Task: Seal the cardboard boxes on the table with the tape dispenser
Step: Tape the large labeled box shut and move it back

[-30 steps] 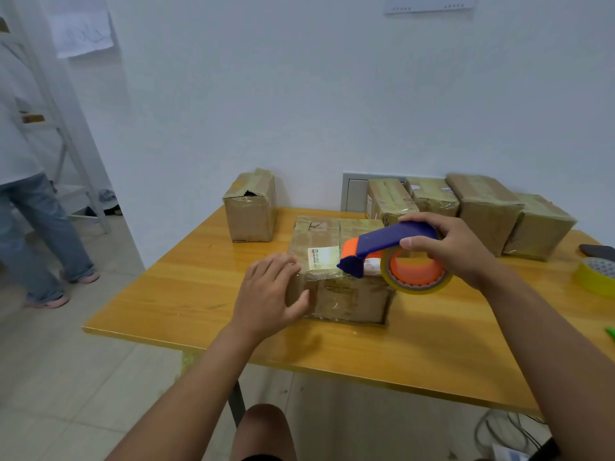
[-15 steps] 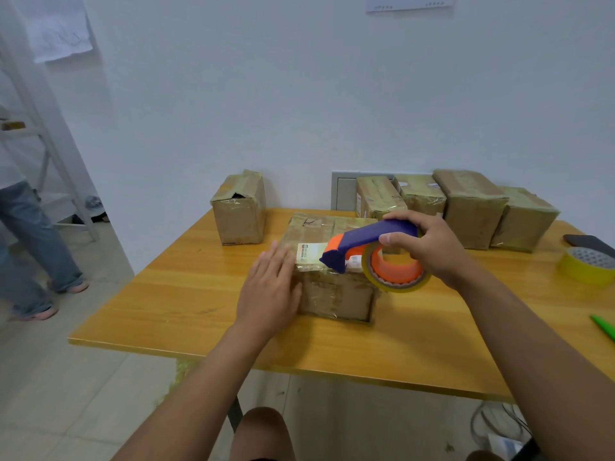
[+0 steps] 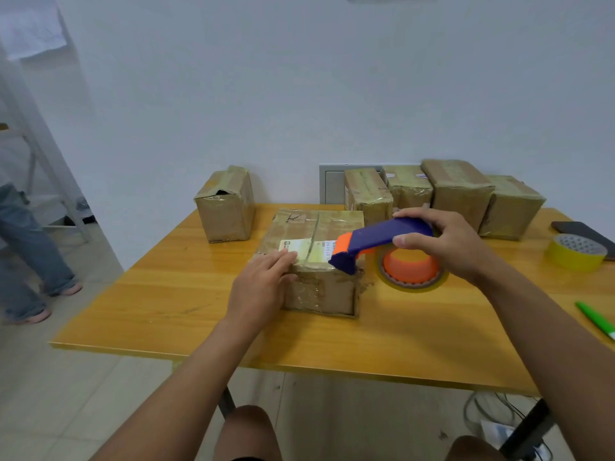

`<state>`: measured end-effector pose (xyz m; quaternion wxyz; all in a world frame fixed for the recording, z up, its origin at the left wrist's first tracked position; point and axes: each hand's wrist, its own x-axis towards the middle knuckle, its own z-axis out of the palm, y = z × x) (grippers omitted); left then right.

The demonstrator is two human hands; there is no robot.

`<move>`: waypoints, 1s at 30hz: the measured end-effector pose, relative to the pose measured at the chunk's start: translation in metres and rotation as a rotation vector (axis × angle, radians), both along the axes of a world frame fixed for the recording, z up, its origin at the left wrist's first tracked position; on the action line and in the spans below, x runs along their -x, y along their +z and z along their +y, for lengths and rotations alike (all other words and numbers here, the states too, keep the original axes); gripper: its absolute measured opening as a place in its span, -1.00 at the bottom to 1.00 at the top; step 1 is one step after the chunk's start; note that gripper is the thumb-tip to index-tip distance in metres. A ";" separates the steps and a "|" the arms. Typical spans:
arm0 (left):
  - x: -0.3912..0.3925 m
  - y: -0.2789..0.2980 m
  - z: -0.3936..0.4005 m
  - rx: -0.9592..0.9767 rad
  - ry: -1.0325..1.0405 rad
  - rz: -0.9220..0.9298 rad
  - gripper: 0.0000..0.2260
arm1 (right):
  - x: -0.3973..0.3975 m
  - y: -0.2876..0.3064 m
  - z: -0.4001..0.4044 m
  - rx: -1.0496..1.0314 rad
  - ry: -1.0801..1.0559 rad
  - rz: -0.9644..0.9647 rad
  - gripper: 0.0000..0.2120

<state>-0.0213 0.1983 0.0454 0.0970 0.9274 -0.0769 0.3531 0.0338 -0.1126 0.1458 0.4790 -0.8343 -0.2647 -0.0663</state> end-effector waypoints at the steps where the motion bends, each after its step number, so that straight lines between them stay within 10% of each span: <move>1: 0.000 0.000 -0.001 -0.018 0.010 0.013 -0.63 | 0.001 -0.005 -0.006 -0.015 0.005 0.017 -0.50; 25: -0.005 0.016 -0.062 -0.120 -0.020 0.079 -0.69 | 0.015 -0.042 -0.080 -0.096 -0.049 0.134 -0.42; 30: 0.000 0.022 -0.065 -0.278 0.036 0.189 -0.42 | 0.010 -0.029 -0.076 0.008 -0.009 0.123 -0.48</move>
